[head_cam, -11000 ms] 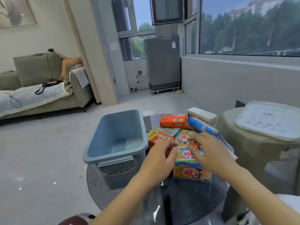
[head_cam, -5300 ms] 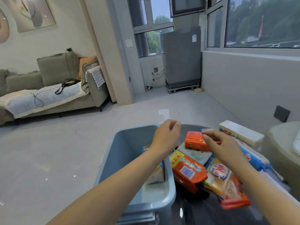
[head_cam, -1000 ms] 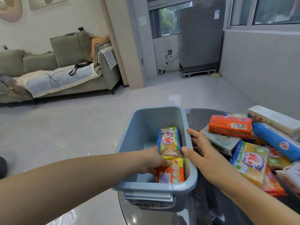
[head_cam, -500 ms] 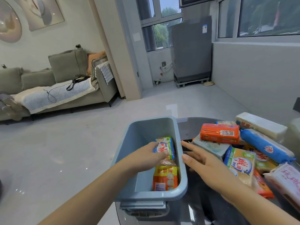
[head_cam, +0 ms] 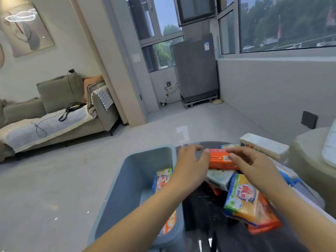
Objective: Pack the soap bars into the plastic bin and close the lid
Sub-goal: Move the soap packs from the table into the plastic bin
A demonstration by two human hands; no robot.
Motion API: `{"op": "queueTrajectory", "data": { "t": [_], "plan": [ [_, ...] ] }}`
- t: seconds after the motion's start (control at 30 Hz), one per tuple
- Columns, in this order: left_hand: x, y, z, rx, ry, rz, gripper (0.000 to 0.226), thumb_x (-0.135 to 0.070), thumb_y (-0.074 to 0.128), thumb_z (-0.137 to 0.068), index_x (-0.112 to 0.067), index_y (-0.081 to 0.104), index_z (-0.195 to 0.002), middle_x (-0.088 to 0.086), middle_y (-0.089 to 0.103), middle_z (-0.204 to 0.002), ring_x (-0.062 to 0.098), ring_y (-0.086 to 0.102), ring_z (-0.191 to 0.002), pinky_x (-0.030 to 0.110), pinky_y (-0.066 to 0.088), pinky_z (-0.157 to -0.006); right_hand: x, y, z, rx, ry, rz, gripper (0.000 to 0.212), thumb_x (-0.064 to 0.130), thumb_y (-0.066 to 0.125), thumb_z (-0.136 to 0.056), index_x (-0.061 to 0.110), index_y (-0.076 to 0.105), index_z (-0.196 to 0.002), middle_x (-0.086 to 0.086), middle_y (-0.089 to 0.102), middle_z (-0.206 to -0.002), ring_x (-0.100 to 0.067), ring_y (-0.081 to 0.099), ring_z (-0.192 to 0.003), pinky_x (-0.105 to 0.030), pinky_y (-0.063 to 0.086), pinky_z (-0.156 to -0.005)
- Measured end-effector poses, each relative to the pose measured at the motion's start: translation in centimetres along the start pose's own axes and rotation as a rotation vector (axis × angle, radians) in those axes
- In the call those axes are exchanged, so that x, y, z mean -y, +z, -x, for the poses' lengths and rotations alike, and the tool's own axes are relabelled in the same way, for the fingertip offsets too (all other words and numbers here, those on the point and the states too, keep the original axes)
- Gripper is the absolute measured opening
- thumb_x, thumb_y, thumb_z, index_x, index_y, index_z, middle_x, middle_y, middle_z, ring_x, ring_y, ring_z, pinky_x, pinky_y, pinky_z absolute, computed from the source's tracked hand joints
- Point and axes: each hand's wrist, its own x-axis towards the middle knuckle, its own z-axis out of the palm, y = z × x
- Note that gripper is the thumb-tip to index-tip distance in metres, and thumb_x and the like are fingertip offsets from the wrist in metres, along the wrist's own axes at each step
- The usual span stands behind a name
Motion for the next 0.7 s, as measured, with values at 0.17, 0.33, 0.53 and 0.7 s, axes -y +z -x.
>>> {"op": "queueTrajectory", "data": {
  "t": [0.17,0.33,0.53,0.7],
  "plan": [
    [-2.2,4.5,-4.4,0.09,0.019,0.05,0.037,-0.04,0.043,-0.094,-0.015,0.054,-0.12,0.006,0.057,-0.121,0.011,0.058,-0.095,0.018,0.045,-0.066,-2.9,-3.4,-3.6,-0.104,0.085,0.122,0.01,0.019,0.061,-0.085,0.022,0.067,-0.092,-0.001,0.07,-0.093,-0.016,0.062,-0.085,-0.029,0.046,-0.075],
    [-3.0,8.6,-9.0,0.102,0.039,-0.075,0.039,-0.039,0.044,-0.093,-0.016,0.052,-0.123,0.007,0.053,-0.125,0.014,0.056,-0.095,0.031,0.046,-0.083,-5.8,-5.7,-5.9,-0.164,0.173,0.394,0.027,0.035,0.062,-0.084,0.021,0.066,-0.107,-0.006,0.063,-0.116,-0.024,0.054,-0.106,-0.039,0.044,-0.09],
    [-3.0,13.0,-14.0,0.188,0.059,-0.161,0.042,-0.043,0.045,-0.092,-0.021,0.052,-0.127,0.007,0.05,-0.136,0.021,0.051,-0.118,0.038,0.041,-0.1,-9.2,-7.6,-7.4,-0.185,0.261,0.56,0.046,0.041,0.061,-0.082,0.027,0.053,-0.126,-0.002,0.053,-0.129,-0.027,0.038,-0.119,-0.037,0.032,-0.095],
    [-3.0,15.9,-17.2,0.261,0.023,-0.146,0.057,-0.041,0.044,-0.095,-0.012,0.036,-0.143,0.008,0.038,-0.15,0.025,0.038,-0.136,0.037,0.031,-0.109,-11.7,-8.7,-8.0,-0.094,0.385,0.407,0.069,0.048,0.066,-0.076,0.023,0.042,-0.136,-0.004,0.054,-0.131,-0.023,0.052,-0.113,-0.033,0.042,-0.089]
  ]
}}
